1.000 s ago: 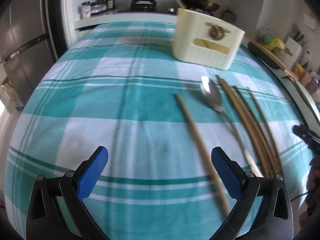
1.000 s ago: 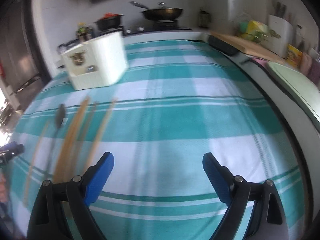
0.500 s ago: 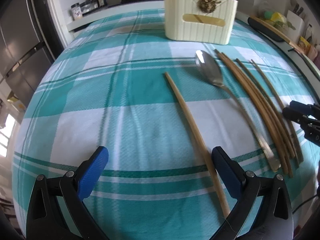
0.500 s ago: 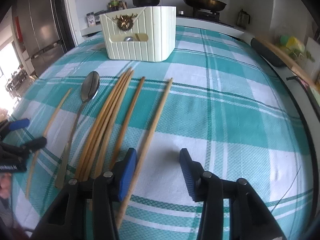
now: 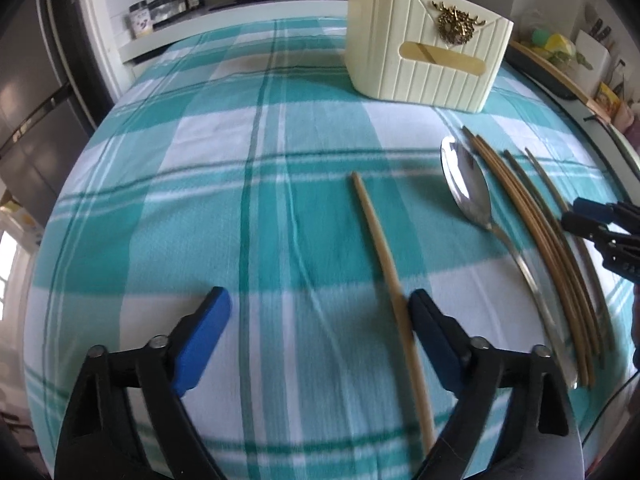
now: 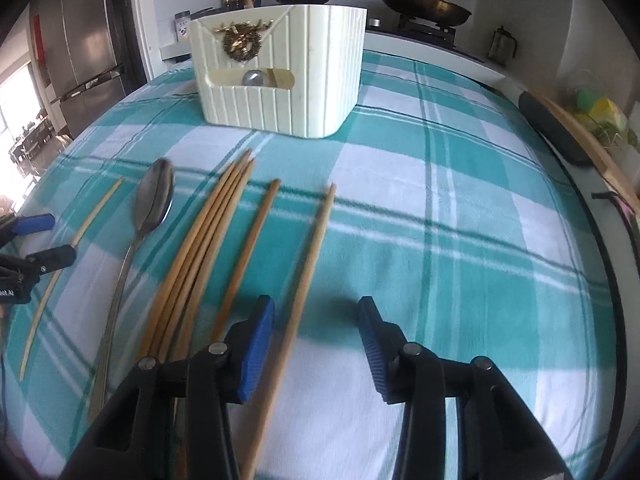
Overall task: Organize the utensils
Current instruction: 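Close the left gripper on a wooden chopstick while the right gripper grasps another chopstick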
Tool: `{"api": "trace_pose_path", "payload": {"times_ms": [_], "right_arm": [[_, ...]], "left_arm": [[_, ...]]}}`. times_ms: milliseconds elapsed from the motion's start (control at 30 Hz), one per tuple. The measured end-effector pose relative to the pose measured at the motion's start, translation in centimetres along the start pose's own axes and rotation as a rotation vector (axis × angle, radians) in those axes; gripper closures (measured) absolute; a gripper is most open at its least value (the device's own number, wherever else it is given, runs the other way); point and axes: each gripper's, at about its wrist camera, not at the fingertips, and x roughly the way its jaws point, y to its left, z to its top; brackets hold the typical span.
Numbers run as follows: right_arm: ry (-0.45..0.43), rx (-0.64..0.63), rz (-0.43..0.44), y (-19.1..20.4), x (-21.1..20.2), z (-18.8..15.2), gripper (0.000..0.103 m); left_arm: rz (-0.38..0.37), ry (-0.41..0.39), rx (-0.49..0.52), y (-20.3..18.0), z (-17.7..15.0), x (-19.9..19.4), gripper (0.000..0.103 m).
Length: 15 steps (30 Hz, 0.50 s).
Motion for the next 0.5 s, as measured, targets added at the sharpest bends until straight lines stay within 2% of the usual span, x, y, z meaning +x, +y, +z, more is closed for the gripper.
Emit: {"api": "trace_pose_path", "payload": {"times_ms": [100,133,200,233,267,300,333,433,500], "right_arm": [[0.006,0.000,0.015,-0.3,1.0,1.3,0.060],[0.008,-0.002,0.017,-0.4,1.3,1.8,0.060],[0.011,-0.013,0.014,-0.4,2.0,2.7,0.063],[0.015,-0.014,0.020,-0.4,2.4,3.4,0.068],[0.019,-0.012,0.021,-0.4,2.7,3.9,0.073],[0.020,-0.012,0.019,-0.5,2.9,4.2,0.087],[0.025,-0.007,0.032,-0.6,3.3,4.7,0.095],[0.028,0.017,0.053,-1.1,3.7,5.9,0.097],[-0.015,0.038,0.075,-1.4,2.2,6.4,0.097]], "left_arm": [[-0.001,-0.003,0.023,-0.5,1.1,0.4,0.035],[-0.017,-0.004,0.031,-0.7,1.6,0.6,0.046],[-0.037,-0.006,0.035,-1.0,2.5,1.1,0.056],[-0.035,-0.003,0.042,-1.2,3.1,1.4,0.069],[-0.039,-0.002,0.050,-1.4,3.5,1.6,0.077],[-0.067,0.003,0.047,-1.5,4.1,1.9,0.095],[-0.083,0.005,0.038,-1.4,4.4,2.0,0.096],[-0.097,-0.002,0.022,-1.4,5.2,2.4,0.099],[-0.103,-0.033,0.019,-1.3,5.4,1.4,0.099]]}}
